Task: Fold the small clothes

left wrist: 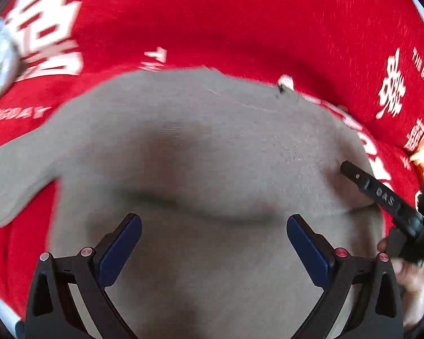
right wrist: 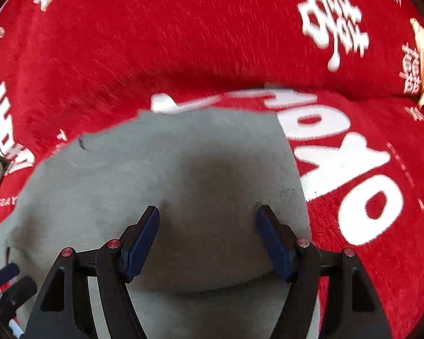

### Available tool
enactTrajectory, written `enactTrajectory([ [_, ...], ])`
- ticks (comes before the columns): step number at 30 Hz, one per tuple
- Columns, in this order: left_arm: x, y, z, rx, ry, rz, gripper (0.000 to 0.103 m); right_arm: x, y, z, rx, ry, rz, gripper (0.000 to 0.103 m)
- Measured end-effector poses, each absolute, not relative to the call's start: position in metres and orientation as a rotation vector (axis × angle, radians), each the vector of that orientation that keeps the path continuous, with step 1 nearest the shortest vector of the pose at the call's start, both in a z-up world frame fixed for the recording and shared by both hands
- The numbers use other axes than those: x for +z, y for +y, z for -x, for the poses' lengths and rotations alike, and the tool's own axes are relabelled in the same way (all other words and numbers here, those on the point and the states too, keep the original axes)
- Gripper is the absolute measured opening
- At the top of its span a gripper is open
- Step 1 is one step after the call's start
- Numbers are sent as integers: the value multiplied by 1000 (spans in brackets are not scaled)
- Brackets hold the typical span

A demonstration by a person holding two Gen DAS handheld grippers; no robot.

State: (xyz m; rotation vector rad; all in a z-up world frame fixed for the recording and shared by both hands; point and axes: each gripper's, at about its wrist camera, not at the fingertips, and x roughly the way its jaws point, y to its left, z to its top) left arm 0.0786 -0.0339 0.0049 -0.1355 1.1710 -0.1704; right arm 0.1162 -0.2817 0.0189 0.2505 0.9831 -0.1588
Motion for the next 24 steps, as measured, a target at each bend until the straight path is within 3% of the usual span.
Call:
enactTrajectory([
  [4,-6,-56,-100,-85,1126,-24,103,13,-271,-139,-173,994,-125,84],
  [17,6,-26,-64,-47,1128,40,103,25,-227,-90,-107,958,-92,86],
  [24,11,49,-20,76,1076,116,103,12,-187,-50,-47,934,-26,96],
])
